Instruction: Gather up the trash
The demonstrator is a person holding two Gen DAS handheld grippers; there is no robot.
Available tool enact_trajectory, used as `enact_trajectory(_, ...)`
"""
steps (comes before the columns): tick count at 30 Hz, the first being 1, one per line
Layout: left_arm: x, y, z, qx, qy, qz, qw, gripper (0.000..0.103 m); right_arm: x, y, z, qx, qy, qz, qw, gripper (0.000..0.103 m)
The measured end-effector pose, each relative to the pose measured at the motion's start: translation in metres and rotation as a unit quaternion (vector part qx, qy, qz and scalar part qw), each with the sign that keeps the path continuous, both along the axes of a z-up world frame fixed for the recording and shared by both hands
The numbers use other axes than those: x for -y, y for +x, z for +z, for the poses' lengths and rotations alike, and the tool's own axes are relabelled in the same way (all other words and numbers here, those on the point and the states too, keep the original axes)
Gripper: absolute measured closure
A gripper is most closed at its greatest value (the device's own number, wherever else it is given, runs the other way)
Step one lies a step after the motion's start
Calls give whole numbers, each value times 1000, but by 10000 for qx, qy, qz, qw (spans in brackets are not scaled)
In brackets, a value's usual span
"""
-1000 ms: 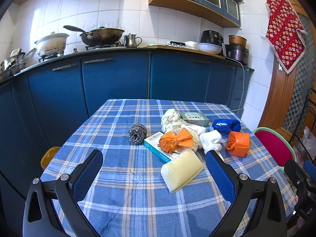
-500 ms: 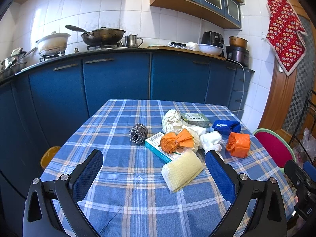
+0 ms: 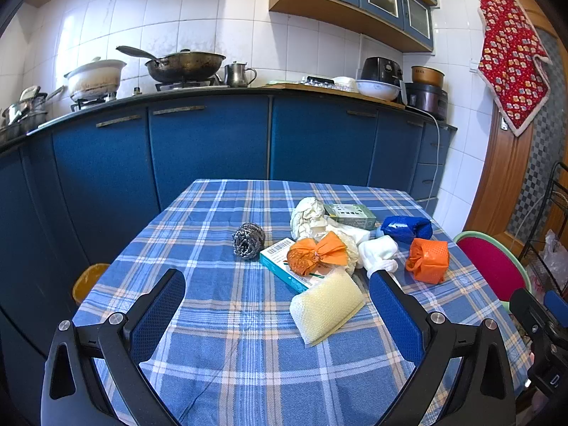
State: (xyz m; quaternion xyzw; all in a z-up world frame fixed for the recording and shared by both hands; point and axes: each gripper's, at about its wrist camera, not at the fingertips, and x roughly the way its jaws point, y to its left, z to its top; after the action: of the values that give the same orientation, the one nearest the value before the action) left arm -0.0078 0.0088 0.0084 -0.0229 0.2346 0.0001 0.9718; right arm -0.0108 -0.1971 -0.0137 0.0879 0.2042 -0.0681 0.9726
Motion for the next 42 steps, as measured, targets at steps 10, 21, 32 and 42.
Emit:
enact_trajectory(10, 0, 0, 0, 0, 0, 0, 10000, 0, 0, 0, 0, 2, 3, -2, 10000, 1)
enact_trajectory(21, 0, 0, -1, 5, -2, 1, 10000, 0, 0, 0, 0, -4, 14, -1, 10000, 1)
enact_trajectory(32, -1, 7, -1, -89, 6, 9, 10000, 0, -1, 5, -2, -103, 50, 45, 9999, 1)
enact_trajectory(42, -24, 41, 1, -308, 15, 185, 9994, 0, 7, 36, -2, -250, 140, 113, 9995, 1)
